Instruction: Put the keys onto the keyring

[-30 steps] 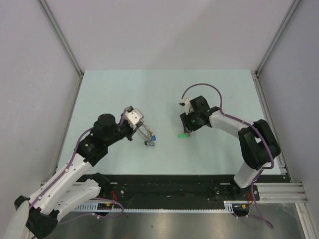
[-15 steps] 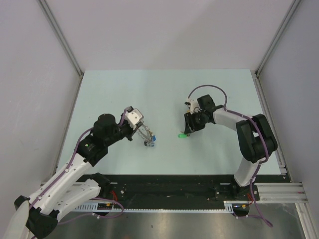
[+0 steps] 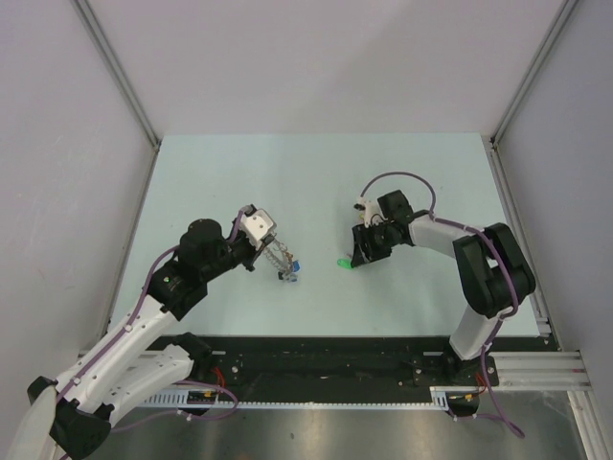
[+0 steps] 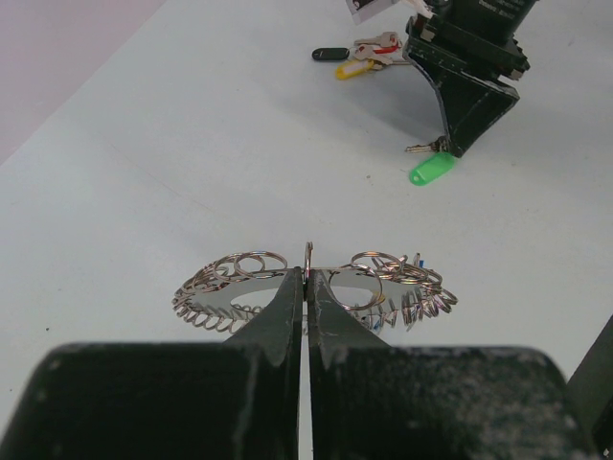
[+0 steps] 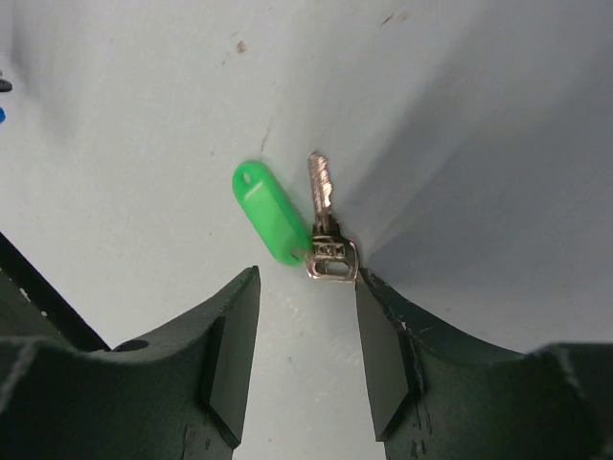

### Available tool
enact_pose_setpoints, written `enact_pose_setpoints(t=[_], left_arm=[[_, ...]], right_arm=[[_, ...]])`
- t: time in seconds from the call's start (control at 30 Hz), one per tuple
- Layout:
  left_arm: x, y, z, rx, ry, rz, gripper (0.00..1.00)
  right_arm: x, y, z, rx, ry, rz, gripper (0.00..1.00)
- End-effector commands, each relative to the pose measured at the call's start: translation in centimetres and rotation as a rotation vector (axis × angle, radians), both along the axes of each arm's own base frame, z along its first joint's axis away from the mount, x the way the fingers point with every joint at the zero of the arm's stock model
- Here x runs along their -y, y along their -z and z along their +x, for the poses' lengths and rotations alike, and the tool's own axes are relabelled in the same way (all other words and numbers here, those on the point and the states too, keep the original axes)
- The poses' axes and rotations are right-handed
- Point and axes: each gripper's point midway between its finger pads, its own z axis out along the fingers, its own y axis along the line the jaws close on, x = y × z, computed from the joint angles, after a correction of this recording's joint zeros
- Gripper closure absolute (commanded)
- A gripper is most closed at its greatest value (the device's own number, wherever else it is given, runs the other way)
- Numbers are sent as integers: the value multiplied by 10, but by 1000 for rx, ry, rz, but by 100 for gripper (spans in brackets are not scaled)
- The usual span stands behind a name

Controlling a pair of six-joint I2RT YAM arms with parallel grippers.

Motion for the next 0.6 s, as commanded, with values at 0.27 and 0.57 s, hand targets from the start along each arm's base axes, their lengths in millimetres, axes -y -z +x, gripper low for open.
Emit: enact_pose_setpoints(t=[0.27, 0.57], left_arm=[[4, -35, 3, 97, 19, -52, 100], [4, -35, 3, 97, 22, -49, 100]], right_arm=[[-22, -19, -38, 128, -64, -66, 53], [-2, -27, -2, 287, -170, -98, 65]])
